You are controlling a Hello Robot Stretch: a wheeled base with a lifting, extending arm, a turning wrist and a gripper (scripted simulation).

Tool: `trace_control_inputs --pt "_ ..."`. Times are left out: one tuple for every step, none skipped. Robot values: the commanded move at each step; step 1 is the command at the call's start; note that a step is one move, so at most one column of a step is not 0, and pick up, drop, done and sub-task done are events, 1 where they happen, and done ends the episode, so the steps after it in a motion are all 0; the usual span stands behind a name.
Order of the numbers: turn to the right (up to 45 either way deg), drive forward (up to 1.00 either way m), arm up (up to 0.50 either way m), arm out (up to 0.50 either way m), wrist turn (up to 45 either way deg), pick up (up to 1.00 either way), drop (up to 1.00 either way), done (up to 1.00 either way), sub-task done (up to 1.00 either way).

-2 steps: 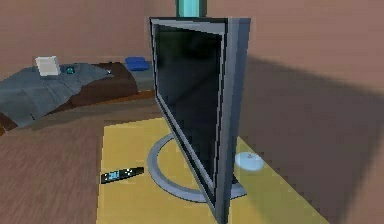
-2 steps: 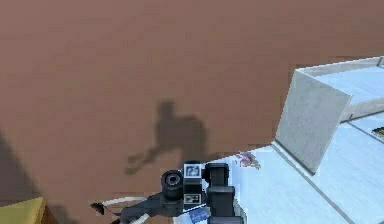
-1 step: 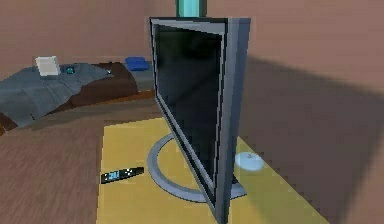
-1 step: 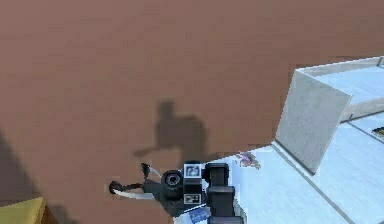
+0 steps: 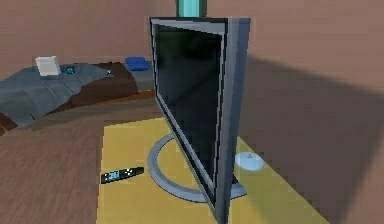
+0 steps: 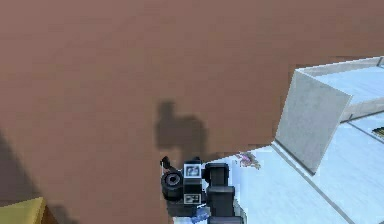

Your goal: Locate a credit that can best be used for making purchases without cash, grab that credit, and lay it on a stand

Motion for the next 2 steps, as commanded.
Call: trace_control_inputs --pt "0.0 0.00 0.00 0.00 9.0 0.00 0.00 0.00 0.00" --pt "0.0 0.00 -0.30 0.00 0.0 0.00 0.00 0.00 0.00"
